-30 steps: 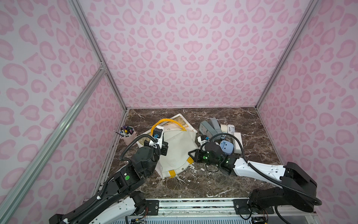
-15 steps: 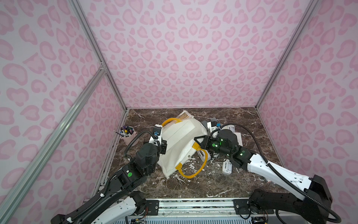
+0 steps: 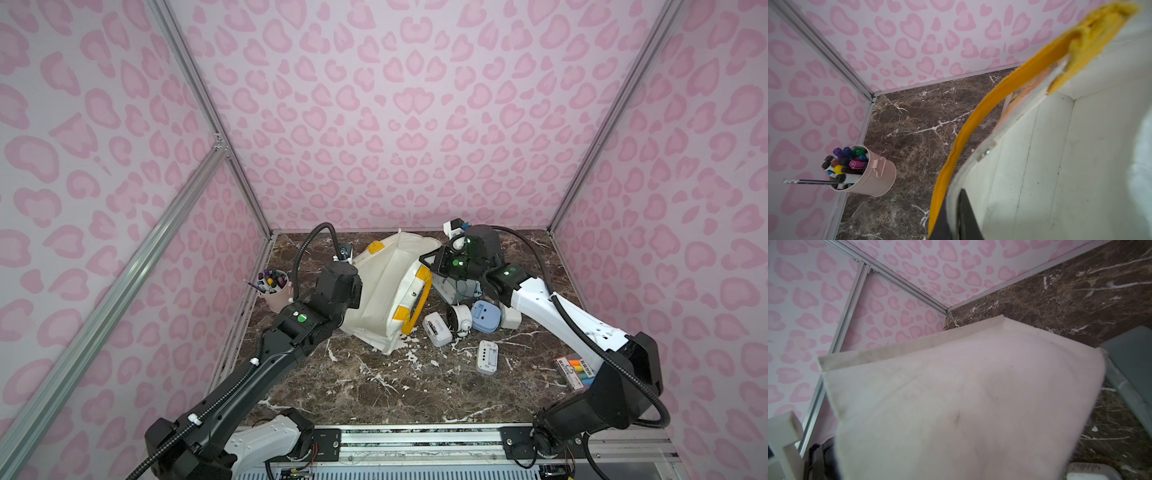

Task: Take the alarm clock out of the canvas bag
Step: Place the canvas bag at the center of the board.

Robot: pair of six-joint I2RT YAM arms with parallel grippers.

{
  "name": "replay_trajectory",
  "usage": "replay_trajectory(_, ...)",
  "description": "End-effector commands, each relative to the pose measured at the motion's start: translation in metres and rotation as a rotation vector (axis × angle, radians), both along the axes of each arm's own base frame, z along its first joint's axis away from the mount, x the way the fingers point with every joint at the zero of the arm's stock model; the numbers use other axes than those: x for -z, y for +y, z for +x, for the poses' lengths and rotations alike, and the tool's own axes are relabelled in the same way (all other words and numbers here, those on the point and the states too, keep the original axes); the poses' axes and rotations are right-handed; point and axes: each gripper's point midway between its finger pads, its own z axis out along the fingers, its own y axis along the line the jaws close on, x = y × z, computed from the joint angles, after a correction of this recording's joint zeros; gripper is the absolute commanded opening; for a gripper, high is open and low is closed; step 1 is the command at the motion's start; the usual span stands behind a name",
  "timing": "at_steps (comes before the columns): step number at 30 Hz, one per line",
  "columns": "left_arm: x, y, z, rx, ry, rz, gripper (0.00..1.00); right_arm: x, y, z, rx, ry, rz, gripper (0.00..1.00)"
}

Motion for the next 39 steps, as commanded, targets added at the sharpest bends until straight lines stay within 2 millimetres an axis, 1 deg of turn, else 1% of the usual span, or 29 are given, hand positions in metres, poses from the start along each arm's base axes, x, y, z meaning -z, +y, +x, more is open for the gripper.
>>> replay_trajectory(1, 0.001, -0.005, 0.004, 0.009, 0.015, -0.027, 0.03, -0.002, 0.004, 0.011, -0.029, -0.030, -0.020, 0.00)
replay_trajectory(3, -0.007, -0.006, 0.007, 0.010, -0.027, -0.048, 0.03, -0.005, 0.004, 0.011, -0.037, -0.046, -0.017, 0.00)
replay_trajectory(4, -0.012, -0.007, 0.007, 0.019, -0.059, -0.064, 0.03, -0.007, 0.004, 0.008, -0.045, -0.069, -0.017, 0.00)
replay_trajectory(5, -0.018, -0.007, 0.007, 0.023, -0.091, -0.076, 0.03, -0.008, 0.003, 0.005, -0.051, -0.090, -0.016, 0.00)
replay_trajectory(7, -0.033, -0.003, 0.005, 0.023, -0.167, -0.095, 0.03, -0.001, 0.002, -0.009, -0.079, -0.114, -0.021, 0.00)
replay_trajectory(8, -0.038, -0.002, 0.003, 0.028, -0.203, -0.103, 0.03, 0.006, 0.000, -0.017, -0.086, -0.114, -0.030, 0.00)
replay_trajectory(10, -0.050, -0.001, 0.000, 0.045, -0.297, -0.132, 0.03, 0.035, -0.007, -0.038, -0.080, -0.098, -0.063, 0.00)
replay_trajectory(11, -0.054, 0.001, -0.001, 0.046, -0.332, -0.141, 0.03, 0.044, -0.009, -0.046, -0.076, -0.104, -0.067, 0.00)
replay_trajectory(13, -0.058, 0.002, -0.002, 0.047, -0.376, -0.151, 0.03, 0.069, -0.014, -0.060, -0.060, -0.080, -0.068, 0.00)
replay_trajectory(15, -0.055, 0.000, 0.000, 0.055, -0.366, -0.142, 0.03, 0.080, -0.018, -0.065, -0.038, -0.068, -0.057, 0.00)
replay_trajectory(18, -0.050, -0.003, 0.001, 0.060, -0.344, -0.135, 0.03, 0.073, -0.021, -0.063, -0.013, -0.101, -0.048, 0.00)
replay_trajectory(20, -0.052, -0.001, -0.001, 0.060, -0.367, -0.149, 0.03, 0.066, -0.019, -0.061, -0.028, -0.126, -0.067, 0.00)
replay_trajectory(21, -0.053, -0.001, -0.004, 0.067, -0.382, -0.157, 0.03, 0.066, -0.017, -0.063, -0.047, -0.130, -0.085, 0.00)
replay_trajectory(24, -0.052, -0.001, -0.009, 0.086, -0.395, -0.178, 0.03, 0.079, -0.015, -0.068, -0.080, -0.110, -0.126, 0.00)
replay_trajectory(27, -0.043, -0.007, -0.016, 0.130, -0.383, -0.205, 0.03, 0.099, -0.014, -0.078, -0.089, -0.084, -0.135, 0.00)
replay_trajectory(30, -0.031, -0.009, -0.023, 0.159, -0.377, -0.228, 0.03, 0.108, -0.012, -0.091, -0.095, -0.122, -0.132, 0.00)
replay_trajectory(33, -0.017, -0.005, -0.033, 0.165, -0.361, -0.231, 0.03, 0.108, -0.008, -0.105, -0.098, -0.204, -0.159, 0.00)
replay_trajectory(39, 0.010, 0.014, -0.050, 0.121, -0.324, -0.208, 0.03, 0.100, 0.005, -0.130, -0.135, -0.357, -0.199, 0.00)
